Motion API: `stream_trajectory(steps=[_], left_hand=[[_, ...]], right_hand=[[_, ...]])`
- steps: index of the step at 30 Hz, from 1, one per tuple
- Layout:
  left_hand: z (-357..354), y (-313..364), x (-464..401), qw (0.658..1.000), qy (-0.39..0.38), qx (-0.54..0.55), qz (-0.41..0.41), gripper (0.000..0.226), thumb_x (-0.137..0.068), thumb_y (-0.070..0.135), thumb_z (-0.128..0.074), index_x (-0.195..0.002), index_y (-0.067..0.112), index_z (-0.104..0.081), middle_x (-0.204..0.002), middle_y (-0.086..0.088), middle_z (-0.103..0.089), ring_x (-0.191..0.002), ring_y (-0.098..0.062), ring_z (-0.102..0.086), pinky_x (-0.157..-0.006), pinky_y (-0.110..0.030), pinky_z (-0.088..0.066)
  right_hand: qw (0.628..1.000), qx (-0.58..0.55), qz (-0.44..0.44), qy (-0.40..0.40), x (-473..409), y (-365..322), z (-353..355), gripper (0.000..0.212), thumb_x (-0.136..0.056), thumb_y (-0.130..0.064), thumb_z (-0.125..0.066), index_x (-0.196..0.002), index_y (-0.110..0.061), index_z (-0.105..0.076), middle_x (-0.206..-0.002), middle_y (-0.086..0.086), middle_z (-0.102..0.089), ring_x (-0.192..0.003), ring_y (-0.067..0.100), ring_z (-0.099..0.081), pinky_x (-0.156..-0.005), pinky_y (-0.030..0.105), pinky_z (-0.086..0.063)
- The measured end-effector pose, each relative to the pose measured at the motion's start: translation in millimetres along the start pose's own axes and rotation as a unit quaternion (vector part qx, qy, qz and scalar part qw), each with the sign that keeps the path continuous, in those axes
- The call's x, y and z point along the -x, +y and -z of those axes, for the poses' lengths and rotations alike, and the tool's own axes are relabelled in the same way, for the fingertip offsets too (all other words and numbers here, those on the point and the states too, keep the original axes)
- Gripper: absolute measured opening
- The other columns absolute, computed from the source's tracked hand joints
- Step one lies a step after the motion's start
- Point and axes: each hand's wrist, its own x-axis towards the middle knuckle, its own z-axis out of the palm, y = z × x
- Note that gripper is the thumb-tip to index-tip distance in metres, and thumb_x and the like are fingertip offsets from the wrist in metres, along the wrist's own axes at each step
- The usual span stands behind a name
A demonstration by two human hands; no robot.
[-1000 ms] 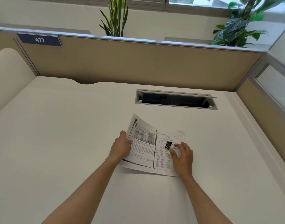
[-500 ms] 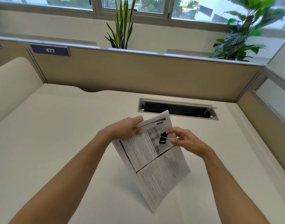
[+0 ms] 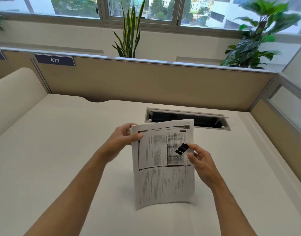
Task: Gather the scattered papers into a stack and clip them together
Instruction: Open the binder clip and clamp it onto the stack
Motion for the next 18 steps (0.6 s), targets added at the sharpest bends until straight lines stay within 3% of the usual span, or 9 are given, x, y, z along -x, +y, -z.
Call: stream_trajectory(steps=[3, 6, 9, 12, 15, 16, 18], left_hand=[[-31, -25, 10, 0.996, 0.022, 0.081, 0.007, 0.036, -0.088, 0.026, -0.068, -0.12, 0.009, -0.063, -0.111, -0.012, -0.073, -0.102, -0.028, -0.071, -0.087, -0.044, -0.059], [-52, -36, 11, 0.989, 0.105, 0.102, 0.018, 0.028, -0.091, 0.021, -0.067, -0.117, 0.011, -0.066, -0.108, -0.009, -0.075, -0.1, -0.029, -0.072, -0.085, -0.049, -0.059], [-54, -25, 6, 0.982, 0.164, 0.095, -0.012, 0.022, -0.091, 0.019, -0.066, -0.111, 0.01, -0.067, -0.101, -0.008, -0.076, -0.094, -0.03, -0.074, -0.075, -0.043, -0.062], [-50, 1, 2, 0.978, 0.186, 0.051, -0.077, 0.019, -0.09, 0.019, -0.067, -0.108, 0.012, -0.067, -0.097, -0.005, -0.076, -0.086, -0.022, -0.075, -0.066, -0.033, -0.062], [-53, 19, -1, 0.97, 0.198, 0.047, -0.13, 0.019, -0.09, 0.016, -0.066, -0.109, 0.013, -0.067, -0.098, -0.004, -0.075, -0.085, -0.019, -0.074, -0.064, -0.028, -0.061], [-54, 19, -1, 0.967, 0.205, 0.05, -0.143, 0.019, -0.09, 0.016, -0.067, -0.109, 0.015, -0.066, -0.099, -0.004, -0.074, -0.086, -0.019, -0.073, -0.065, -0.028, -0.061], [-58, 9, 0, 0.961, 0.223, 0.046, -0.157, 0.021, -0.087, 0.018, -0.071, -0.105, 0.022, -0.062, -0.099, -0.003, -0.072, -0.088, -0.019, -0.071, -0.067, -0.028, -0.06]], right_hand=[[1.0, 0.002, 0.002, 0.017, 0, 4, -6, 0.068, -0.072, -0.056, -0.074, -0.124, -0.013, -0.062, -0.129, 0.007, -0.065, -0.124, 0.024, -0.058, -0.1, 0.044, -0.049], [0.999, 0.016, 0.015, 0.034, 1, 5, -12, 0.063, -0.074, -0.055, -0.074, -0.121, -0.016, -0.063, -0.125, 0.006, -0.066, -0.12, 0.023, -0.06, -0.097, 0.039, -0.053], [0.997, 0.018, 0.051, 0.056, 1, -3, -13, 0.044, -0.082, -0.037, -0.07, -0.119, -0.014, -0.063, -0.123, 0.009, -0.064, -0.117, 0.022, -0.061, -0.095, 0.037, -0.054], [0.991, 0.02, 0.106, 0.077, -2, -24, -13, 0.05, -0.08, -0.041, -0.072, -0.119, -0.012, -0.061, -0.126, 0.011, -0.058, -0.119, 0.021, -0.059, -0.089, 0.031, -0.056], [0.984, 0.036, 0.147, 0.096, -4, -44, -15, 0.034, -0.084, -0.022, -0.066, -0.116, -0.018, -0.06, -0.129, 0.005, -0.054, -0.118, 0.008, -0.057, -0.085, 0.025, -0.056], [0.981, 0.043, 0.16, 0.098, -4, -47, -15, 0.032, -0.085, -0.021, -0.065, -0.116, -0.022, -0.061, -0.13, 0.001, -0.053, -0.118, 0.005, -0.056, -0.086, 0.025, -0.057], [0.98, 0.072, 0.161, 0.089, -2, -42, -15, 0.031, -0.085, -0.036, -0.068, -0.116, -0.034, -0.063, -0.131, -0.007, -0.051, -0.121, 0.009, -0.054, -0.089, 0.027, -0.055]])
